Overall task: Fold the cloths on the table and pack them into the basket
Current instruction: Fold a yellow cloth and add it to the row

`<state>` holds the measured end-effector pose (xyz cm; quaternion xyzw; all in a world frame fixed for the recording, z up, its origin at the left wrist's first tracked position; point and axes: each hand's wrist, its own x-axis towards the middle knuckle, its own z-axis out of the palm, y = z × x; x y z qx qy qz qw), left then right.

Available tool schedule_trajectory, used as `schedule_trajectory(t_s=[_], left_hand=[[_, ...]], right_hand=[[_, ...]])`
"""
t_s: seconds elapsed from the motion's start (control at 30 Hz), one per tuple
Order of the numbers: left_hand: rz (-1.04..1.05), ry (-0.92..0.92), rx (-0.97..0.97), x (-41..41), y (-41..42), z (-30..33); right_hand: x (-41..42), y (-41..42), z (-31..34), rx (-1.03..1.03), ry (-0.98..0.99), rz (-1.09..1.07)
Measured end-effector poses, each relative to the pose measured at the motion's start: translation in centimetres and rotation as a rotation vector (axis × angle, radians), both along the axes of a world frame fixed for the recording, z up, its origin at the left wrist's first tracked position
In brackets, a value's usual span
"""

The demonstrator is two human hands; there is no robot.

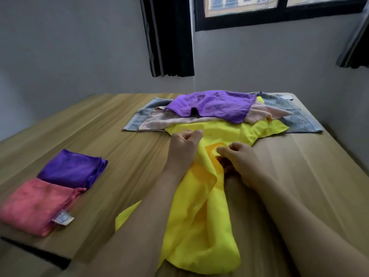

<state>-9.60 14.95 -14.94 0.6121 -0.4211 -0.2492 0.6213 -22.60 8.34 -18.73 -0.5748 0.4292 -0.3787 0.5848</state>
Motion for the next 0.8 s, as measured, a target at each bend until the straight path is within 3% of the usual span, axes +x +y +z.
schedule_trajectory(t_s=[0.1, 0.17, 0.3, 0.43, 0.57, 0.73, 0.8], left_hand=[[-0.017, 0.017, 0.024, 1.2, -0.2, -1.4], [-0.065, -0.065, 0.047, 1.8, -0.5, -1.8], [-0.131, -0.005, 0.073, 1.7, -1.2, -2.2], [-0.111, -0.154, 0.049, 1.7, -1.3, -3.0], [-0.062, -0.193, 0.043, 2.1, -1.7, -3.3], [-0.096, 0.068, 0.089, 2.1, -1.3, -2.0], [-0.129, 0.091, 0.087, 2.2, -1.2, -1.9]], right_hand=[[0.2, -0.9, 0.0, 0.047, -0.021, 0.105], [0.3, -1.4, -0.2, 0.054, -0.070, 0.145], [0.3, -2.0, -0.9, 0.025, -0.181, 0.145], [0.2, -2.4, -1.3, 0.050, -0.332, 0.103], [0.4, -2.0, -1.4, -0.029, -0.275, 0.063], [0.7, -1.6, -1.3, -0.120, -0.219, 0.044], [0.8, -1.6, -1.3, -0.107, -0.231, 0.047]])
